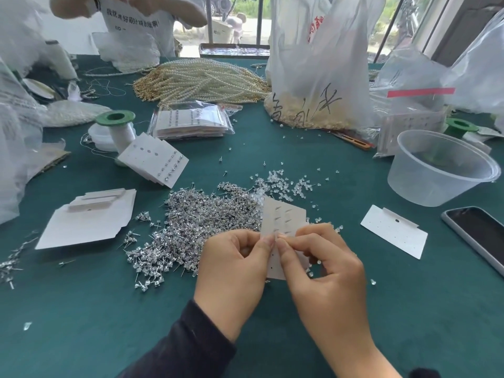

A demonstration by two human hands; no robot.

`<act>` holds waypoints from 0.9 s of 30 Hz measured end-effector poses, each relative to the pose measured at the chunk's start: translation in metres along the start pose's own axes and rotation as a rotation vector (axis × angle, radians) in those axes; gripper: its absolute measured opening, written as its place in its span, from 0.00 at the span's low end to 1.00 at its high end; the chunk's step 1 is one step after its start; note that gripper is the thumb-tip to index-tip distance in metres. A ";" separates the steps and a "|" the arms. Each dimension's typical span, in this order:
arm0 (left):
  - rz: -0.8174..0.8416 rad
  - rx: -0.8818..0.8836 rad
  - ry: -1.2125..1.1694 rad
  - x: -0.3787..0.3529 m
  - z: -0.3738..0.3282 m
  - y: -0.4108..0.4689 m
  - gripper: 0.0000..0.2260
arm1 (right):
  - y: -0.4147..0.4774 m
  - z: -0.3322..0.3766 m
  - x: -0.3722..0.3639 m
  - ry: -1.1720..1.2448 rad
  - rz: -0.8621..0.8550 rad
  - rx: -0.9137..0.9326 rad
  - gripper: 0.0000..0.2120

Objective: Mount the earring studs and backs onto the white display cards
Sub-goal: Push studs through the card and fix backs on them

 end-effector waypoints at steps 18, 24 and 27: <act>0.027 -0.033 0.037 0.001 0.002 0.002 0.09 | 0.000 -0.004 -0.003 -0.066 -0.019 0.055 0.01; 0.011 -0.042 0.035 -0.001 0.002 0.003 0.08 | -0.002 -0.004 -0.003 -0.075 -0.066 0.065 0.02; 0.023 0.019 -0.020 -0.001 0.004 0.004 0.08 | -0.003 -0.004 -0.005 -0.134 -0.092 0.125 0.03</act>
Point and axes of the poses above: each hand's wrist, its own y-axis towards the middle knuckle, its own x-axis out of the back of the hand, z = x × y, the point moved 1 cm from there along y, towards the middle knuckle, and after that the axes turned 8 degrees about -y, right-handed, at the moved point
